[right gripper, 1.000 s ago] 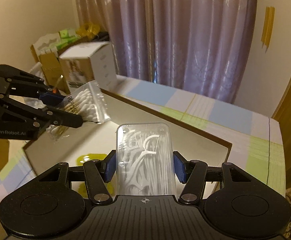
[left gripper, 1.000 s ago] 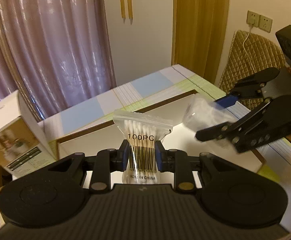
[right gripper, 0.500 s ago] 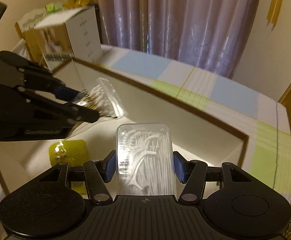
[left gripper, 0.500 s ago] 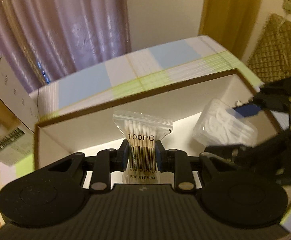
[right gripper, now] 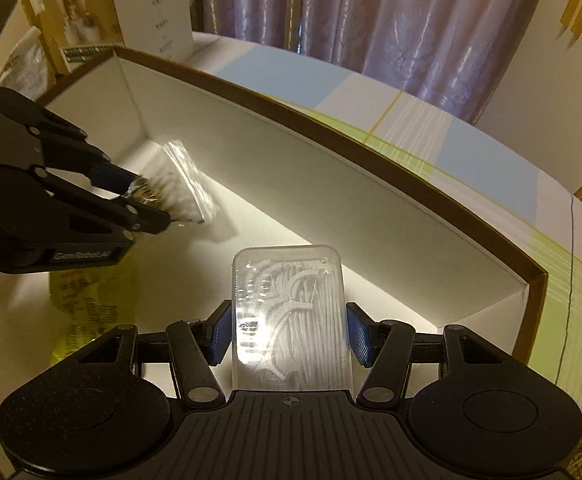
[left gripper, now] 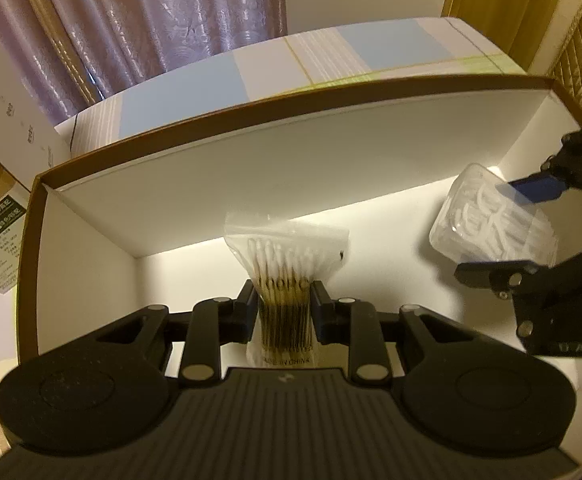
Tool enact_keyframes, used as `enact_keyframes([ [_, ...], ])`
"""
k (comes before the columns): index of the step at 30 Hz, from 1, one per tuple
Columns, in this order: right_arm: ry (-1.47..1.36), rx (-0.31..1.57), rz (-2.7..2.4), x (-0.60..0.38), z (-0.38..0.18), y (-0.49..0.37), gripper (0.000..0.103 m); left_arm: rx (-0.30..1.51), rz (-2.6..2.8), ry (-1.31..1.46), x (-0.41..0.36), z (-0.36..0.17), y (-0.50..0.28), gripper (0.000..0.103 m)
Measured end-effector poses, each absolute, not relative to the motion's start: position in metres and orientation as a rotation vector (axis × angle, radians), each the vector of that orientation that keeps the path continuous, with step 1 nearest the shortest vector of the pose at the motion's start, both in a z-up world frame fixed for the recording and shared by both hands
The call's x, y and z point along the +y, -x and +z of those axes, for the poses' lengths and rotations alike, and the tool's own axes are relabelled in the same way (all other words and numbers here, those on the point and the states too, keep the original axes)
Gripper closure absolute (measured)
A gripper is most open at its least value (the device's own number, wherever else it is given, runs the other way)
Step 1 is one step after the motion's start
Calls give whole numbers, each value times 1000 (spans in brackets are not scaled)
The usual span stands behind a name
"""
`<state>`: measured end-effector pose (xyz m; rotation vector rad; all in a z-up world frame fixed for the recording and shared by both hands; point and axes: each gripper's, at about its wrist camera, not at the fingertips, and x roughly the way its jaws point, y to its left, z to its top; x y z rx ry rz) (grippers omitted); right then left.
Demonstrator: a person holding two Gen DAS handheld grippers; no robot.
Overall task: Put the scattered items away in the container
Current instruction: 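Carry the swab bag and floss case over the box with both tools, then open both tools to drop the items into the box and withdraw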
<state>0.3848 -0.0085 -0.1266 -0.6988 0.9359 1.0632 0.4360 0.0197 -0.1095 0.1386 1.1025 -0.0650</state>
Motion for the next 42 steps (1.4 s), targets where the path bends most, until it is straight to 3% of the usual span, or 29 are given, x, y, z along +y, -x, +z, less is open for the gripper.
enact_keyframes([
  [2,707,944,1062,-6,-131,-386,43,1100,-59,-148,20,-111,-436,80],
  [6,741,933,1061,-1,-134,-383,42,1094,-47,-170,18,-113,-436,56],
  [8,738,933,1057,0,-134,-383,40,1096,-45,-168,19,-112,-436,54],
  [9,735,928,1053,0,-133,-382,16,1096,-45,-167,19,-112,-435,51],
  [10,729,906,1048,1,-132,-380,1,1094,-44,-168,19,-111,-434,46],
  [21,712,863,1083,-16,-114,-362,0,1057,-45,-178,19,-91,-420,16],
  [42,450,835,1002,-108,-39,-321,0,888,-56,-139,15,-6,-321,8],
])
